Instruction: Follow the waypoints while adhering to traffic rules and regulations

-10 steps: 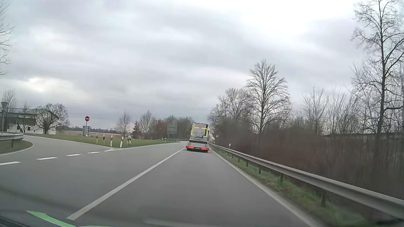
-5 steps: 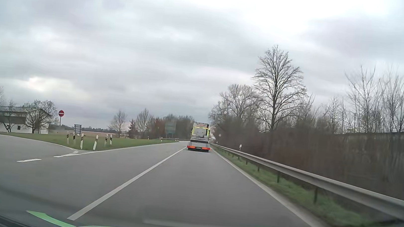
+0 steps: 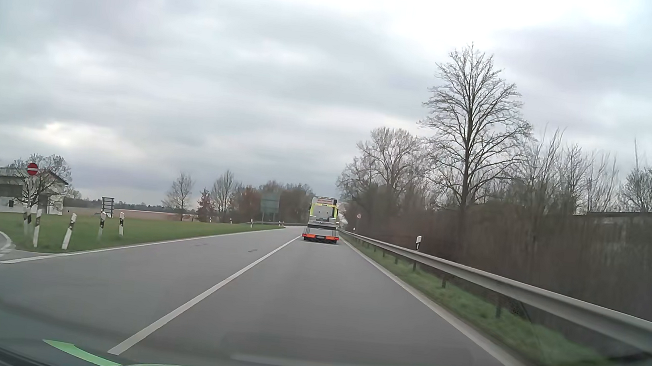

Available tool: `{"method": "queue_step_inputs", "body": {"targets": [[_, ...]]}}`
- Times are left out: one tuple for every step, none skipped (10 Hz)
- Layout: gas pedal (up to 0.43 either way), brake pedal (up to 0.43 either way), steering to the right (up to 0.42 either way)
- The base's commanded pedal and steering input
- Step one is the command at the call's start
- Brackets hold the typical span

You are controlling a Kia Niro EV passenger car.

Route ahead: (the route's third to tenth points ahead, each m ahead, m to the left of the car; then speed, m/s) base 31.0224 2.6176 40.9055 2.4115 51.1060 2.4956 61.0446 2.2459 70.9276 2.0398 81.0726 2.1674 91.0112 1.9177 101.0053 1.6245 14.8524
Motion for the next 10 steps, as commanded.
{"method": "queue_step_inputs", "body": {"targets": [[0.000,0.000,0.003],[0.000,0.000,0.003],[0.000,0.000,0.002],[0.000,0.000,0.002],[0.000,0.000,0.002],[0.000,0.000,0.002],[0.000,0.000,0.002],[0.000,0.000,0.002],[0.000,0.000,0.002],[0.000,0.000,0.002]]}}
